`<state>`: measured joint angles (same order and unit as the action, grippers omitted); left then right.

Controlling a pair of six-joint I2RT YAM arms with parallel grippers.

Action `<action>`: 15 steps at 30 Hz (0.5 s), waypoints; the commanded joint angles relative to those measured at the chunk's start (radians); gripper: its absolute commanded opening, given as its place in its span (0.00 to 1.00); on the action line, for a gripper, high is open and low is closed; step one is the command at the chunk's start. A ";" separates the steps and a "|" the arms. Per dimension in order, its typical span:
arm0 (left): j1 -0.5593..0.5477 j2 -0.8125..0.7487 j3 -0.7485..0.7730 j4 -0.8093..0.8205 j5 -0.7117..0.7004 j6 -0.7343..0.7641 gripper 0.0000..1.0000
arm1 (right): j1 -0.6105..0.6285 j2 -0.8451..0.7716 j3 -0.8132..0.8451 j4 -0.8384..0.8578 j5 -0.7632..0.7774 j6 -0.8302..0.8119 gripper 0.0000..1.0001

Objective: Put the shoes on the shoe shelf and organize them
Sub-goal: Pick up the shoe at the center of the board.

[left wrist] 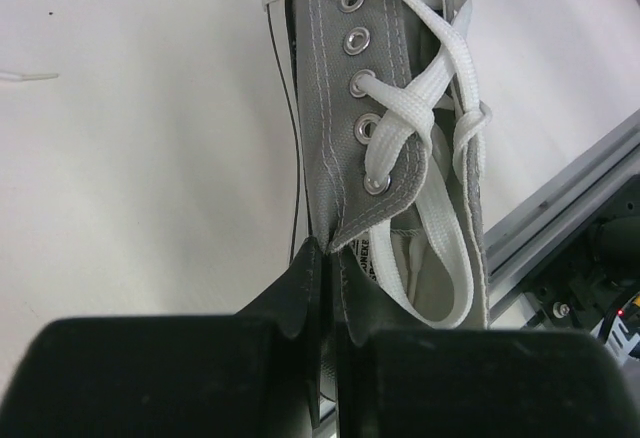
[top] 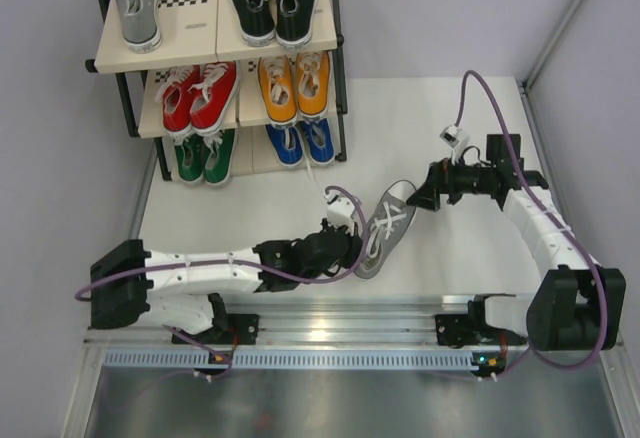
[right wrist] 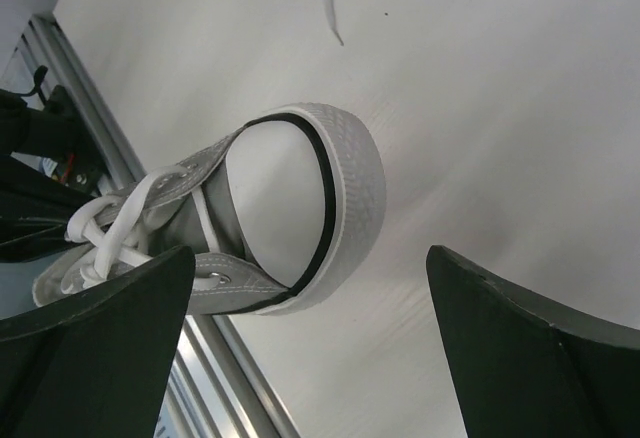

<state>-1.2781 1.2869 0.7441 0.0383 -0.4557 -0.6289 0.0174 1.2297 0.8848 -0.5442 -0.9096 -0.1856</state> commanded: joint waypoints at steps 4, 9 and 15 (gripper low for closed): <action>-0.004 -0.119 -0.003 0.115 0.005 0.008 0.00 | 0.013 0.033 0.045 0.114 -0.149 0.138 0.99; -0.006 -0.143 0.008 0.115 0.015 0.020 0.00 | 0.061 0.088 0.051 0.136 -0.201 0.219 0.95; -0.006 -0.136 0.018 0.117 -0.006 0.038 0.00 | 0.072 0.123 0.078 0.142 -0.307 0.270 0.44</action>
<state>-1.2785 1.1843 0.7258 0.0357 -0.4355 -0.6090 0.0799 1.3453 0.8944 -0.4541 -1.1137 0.0357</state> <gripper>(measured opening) 0.045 0.517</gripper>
